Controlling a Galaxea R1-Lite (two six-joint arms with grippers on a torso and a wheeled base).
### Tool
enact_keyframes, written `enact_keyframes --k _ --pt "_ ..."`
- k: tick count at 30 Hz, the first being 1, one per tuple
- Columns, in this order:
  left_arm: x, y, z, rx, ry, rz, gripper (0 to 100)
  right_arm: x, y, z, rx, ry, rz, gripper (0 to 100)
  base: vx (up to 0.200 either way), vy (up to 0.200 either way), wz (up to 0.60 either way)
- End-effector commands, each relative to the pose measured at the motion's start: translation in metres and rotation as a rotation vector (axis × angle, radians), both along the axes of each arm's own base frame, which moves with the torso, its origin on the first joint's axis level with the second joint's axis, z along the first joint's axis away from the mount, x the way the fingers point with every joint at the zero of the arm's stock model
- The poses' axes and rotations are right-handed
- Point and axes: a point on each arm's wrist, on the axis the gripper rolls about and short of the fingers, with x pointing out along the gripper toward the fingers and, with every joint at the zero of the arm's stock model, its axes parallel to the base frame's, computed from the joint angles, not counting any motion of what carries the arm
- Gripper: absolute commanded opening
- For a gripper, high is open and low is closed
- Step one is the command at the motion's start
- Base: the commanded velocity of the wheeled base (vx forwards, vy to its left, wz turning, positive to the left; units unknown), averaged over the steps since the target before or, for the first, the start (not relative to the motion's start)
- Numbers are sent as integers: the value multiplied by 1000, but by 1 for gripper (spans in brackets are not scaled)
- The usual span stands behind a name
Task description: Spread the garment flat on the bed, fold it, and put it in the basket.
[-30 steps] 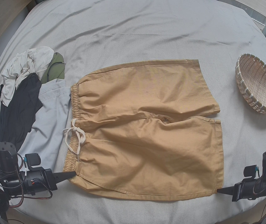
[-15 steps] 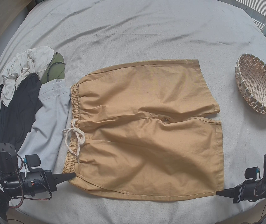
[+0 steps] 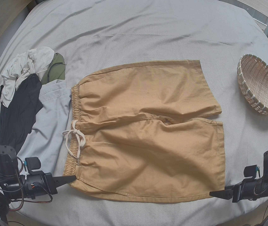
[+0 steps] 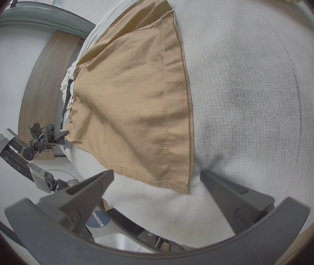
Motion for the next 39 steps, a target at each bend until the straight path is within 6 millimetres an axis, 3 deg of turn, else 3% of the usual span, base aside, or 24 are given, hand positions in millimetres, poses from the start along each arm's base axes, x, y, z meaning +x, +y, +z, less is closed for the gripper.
enact_keyframes --k 1,8,29,35,39 --pt "-1 0 0 0 2 0 0 3 1 -5 -8 27 2 0 0 0 0" --pt "-4 1 -2 -2 5 1 0 2 2 -7 -13 30 3 0 0 0 0" --pt "-30 2 -17 30 166 -97 0 -55 -13 2 -40 39 -8 0 0 0 0" --pt "-40 2 -12 21 156 -124 0 -63 -13 5 -29 10 7 0 0 0 0" --pt "-41 3 3 0 61 -126 0 -54 -13 27 10 -134 -26 0 0 0 0"
